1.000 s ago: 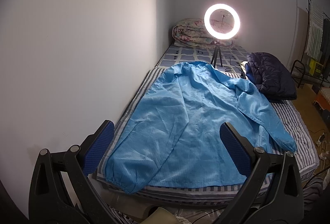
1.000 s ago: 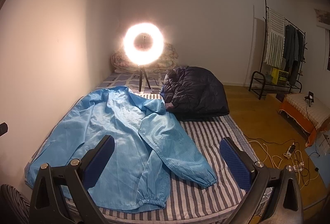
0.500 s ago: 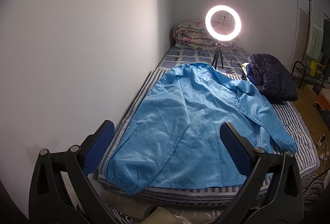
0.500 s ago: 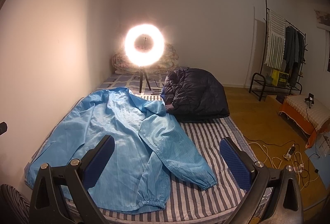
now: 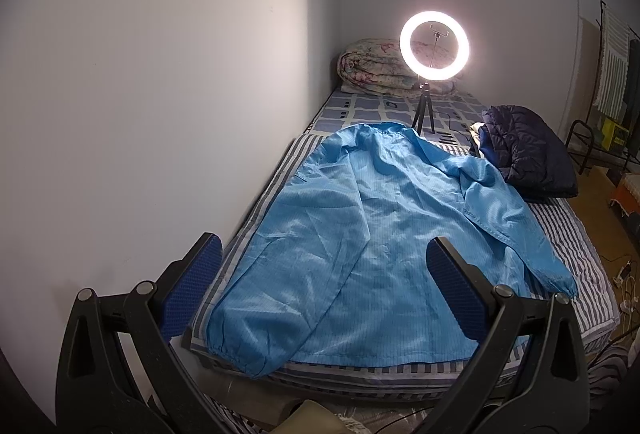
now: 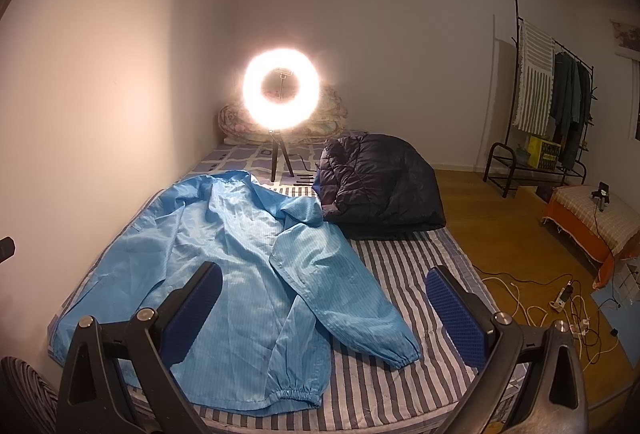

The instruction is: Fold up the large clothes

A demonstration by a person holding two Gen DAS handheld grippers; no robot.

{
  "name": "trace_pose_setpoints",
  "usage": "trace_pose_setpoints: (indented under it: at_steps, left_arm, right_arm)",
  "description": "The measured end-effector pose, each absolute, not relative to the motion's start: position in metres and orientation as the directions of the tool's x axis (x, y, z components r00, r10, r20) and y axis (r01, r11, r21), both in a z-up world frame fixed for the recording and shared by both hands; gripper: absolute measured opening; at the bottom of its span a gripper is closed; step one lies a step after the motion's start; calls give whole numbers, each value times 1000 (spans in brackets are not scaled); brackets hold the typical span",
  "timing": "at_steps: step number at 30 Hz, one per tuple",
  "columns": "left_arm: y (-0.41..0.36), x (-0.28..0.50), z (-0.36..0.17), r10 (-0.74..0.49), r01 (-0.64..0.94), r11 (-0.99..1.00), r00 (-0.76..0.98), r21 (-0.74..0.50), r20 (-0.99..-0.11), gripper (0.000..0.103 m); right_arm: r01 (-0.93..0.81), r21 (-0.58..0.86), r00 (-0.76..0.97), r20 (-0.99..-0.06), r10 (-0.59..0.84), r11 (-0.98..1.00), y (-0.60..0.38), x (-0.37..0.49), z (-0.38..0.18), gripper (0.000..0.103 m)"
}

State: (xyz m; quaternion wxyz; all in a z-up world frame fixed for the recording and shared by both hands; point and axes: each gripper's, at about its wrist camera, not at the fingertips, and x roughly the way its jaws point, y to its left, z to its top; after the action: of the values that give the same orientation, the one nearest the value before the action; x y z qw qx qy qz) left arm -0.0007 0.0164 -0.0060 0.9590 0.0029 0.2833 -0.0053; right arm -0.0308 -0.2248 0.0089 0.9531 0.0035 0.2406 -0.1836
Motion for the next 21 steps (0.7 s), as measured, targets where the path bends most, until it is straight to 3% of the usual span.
trace_pose_setpoints:
  at_steps: [21]
  left_arm:
    - [34,-6,-6,3,10,1000,843,21,-538,103]
  right_arm:
    - [302,-66,850,-434,-300,951,-209,-20,16,103]
